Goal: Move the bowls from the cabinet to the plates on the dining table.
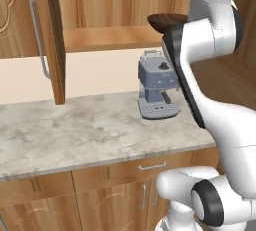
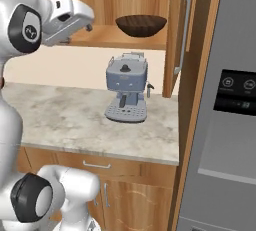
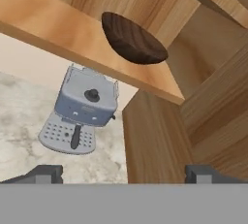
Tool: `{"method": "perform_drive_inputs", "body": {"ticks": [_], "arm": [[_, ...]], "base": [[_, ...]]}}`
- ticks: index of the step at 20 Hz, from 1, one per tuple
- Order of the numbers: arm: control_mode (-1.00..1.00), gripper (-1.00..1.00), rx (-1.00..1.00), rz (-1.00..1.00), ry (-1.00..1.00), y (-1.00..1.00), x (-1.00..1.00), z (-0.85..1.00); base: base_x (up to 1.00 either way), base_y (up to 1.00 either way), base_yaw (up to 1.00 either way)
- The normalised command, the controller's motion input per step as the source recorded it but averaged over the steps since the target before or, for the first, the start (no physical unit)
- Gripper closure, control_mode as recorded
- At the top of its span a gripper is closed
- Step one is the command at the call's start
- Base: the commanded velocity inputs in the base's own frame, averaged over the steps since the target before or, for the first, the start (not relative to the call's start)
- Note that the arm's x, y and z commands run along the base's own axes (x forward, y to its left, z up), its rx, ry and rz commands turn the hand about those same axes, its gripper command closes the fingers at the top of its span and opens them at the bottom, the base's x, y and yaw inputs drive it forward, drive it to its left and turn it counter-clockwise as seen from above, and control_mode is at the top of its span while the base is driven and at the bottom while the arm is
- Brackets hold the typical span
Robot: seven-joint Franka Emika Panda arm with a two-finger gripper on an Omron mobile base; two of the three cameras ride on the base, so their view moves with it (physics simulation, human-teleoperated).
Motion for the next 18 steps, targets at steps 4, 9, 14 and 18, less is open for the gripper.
{"method": "perform_drive_inputs", "body": {"ticks": [4,9,14,18], "arm": [[-1.00,-1.00,0.00,0.00,0.10,-0.10,1.00,-0.32],[-1.00,-1.00,0.00,0.00,0.12,-0.19,0.98,-0.04],[-1.00,-1.00,0.00,0.00,0.05,-0.14,0.81,-0.04],[-1.00,-1.00,0.00,0.00,0.05,-0.03,0.89,-0.18]], "base": [[0.00,0.00,0.00],[0.00,0.00,0.00],[0.00,0.00,0.00],[0.00,0.00,0.00]]}}
